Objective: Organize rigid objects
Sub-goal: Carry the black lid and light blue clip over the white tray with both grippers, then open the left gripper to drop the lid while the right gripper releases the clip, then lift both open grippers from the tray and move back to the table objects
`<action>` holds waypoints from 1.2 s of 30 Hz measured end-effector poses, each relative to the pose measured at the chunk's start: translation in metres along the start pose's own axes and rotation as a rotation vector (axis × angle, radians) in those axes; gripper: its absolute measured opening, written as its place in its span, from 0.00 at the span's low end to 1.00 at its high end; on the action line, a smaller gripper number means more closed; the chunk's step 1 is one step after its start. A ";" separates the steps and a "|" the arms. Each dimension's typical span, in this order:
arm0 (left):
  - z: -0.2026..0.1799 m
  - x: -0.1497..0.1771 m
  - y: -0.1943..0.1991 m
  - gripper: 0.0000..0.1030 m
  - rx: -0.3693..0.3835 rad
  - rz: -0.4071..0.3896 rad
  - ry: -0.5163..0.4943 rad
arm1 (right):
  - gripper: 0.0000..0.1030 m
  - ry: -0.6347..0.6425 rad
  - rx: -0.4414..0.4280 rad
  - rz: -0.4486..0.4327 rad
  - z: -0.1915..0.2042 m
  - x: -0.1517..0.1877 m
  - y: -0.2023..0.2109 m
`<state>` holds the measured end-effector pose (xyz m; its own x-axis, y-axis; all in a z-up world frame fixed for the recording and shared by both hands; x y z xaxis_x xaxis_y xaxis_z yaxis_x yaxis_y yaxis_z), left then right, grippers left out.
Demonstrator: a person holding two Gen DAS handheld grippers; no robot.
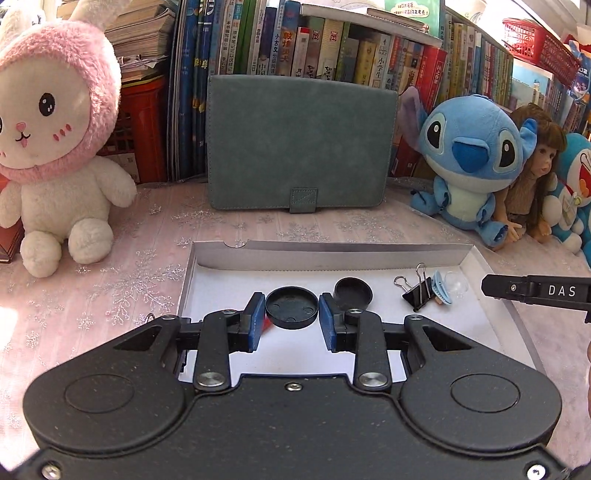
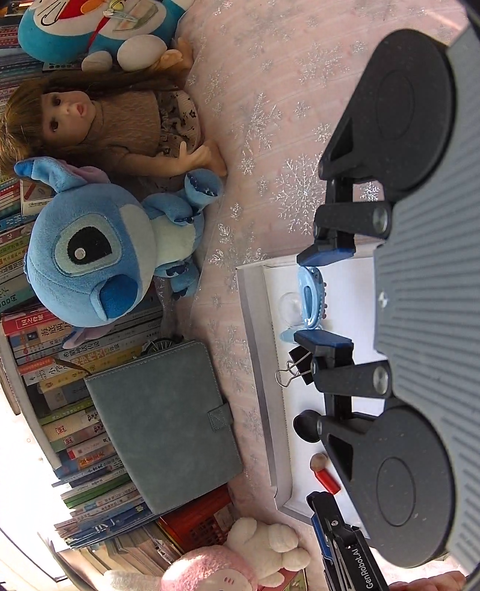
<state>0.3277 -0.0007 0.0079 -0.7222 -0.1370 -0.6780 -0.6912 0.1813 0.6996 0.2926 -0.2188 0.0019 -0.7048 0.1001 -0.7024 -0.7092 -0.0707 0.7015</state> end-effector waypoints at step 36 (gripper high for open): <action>0.003 0.003 -0.017 0.44 -0.022 0.008 -0.005 | 0.60 -0.038 0.029 -0.025 0.000 -0.006 -0.025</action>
<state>0.3374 -0.0009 -0.0064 -0.7279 -0.1311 -0.6730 -0.6855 0.1609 0.7101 0.3146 -0.2176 -0.0119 -0.6854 0.1388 -0.7148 -0.7250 -0.0389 0.6876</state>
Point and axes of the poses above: each gripper's, at about its wrist camera, not at the fingertips, and y roughly against the way its jaws point, z to its left, x to its underside, the point moved 5 cm from there along -y, roughly the way its jaws point, and after that the axes turned 8 degrees about y, right-handed, at the moved point
